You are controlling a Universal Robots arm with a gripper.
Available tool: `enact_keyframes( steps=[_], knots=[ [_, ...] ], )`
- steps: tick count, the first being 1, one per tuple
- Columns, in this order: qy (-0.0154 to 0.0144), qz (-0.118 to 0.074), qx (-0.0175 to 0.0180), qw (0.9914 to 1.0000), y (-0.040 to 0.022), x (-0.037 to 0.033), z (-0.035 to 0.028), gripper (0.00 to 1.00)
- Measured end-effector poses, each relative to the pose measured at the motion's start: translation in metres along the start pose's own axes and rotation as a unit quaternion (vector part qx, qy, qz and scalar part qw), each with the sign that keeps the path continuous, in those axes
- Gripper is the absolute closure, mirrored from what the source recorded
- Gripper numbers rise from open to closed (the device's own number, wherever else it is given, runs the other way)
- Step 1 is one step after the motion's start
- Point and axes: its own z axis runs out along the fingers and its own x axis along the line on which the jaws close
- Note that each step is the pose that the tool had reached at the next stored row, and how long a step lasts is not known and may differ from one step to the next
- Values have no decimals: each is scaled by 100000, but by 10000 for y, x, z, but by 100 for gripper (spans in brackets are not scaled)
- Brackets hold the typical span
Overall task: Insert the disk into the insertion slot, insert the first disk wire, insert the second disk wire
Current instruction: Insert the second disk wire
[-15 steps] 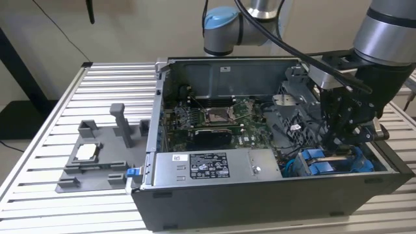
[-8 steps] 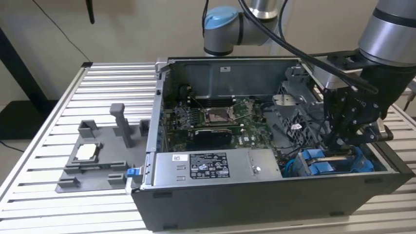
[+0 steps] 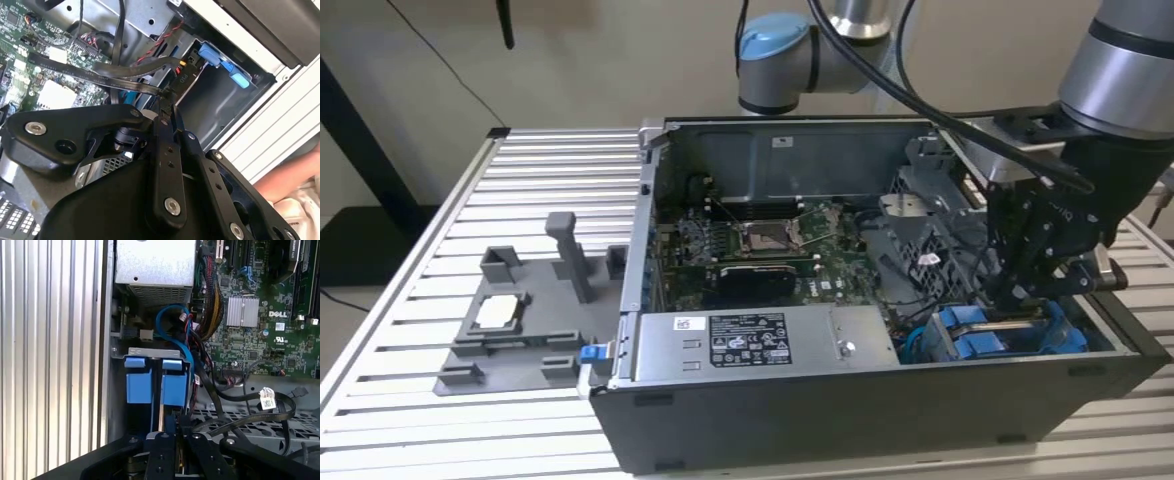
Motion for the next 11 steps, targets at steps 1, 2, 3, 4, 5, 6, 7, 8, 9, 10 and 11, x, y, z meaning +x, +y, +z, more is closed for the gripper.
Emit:
enact_keyframes(
  steps=[1, 2, 3, 4, 5, 6, 7, 8, 9, 10, 11],
  knots=[
    [11, 101, -6, 100000, -3, 0, 1, 85],
    [21, 210, -8, 100000, -6, 0, 2, 85],
    [23, 330, -14, 99999, -8, 0, 5, 85],
    [16, 428, -18, 99999, -9, 0, 6, 85],
    [0, 502, -19, 99999, -10, 0, 7, 85],
    [-36, 550, -21, 99998, -10, 0, 9, 85],
    [-41, 583, -20, 99998, -11, 0, 9, 85],
    [-52, 621, -22, 99998, -10, 0, 9, 85],
    [-56, 654, -22, 99998, -10, 0, 9, 85],
    [-66, 684, -25, 99998, -10, 0, 9, 85],
    [-75, 715, -24, 99997, -11, 0, 9, 85]
  ],
)
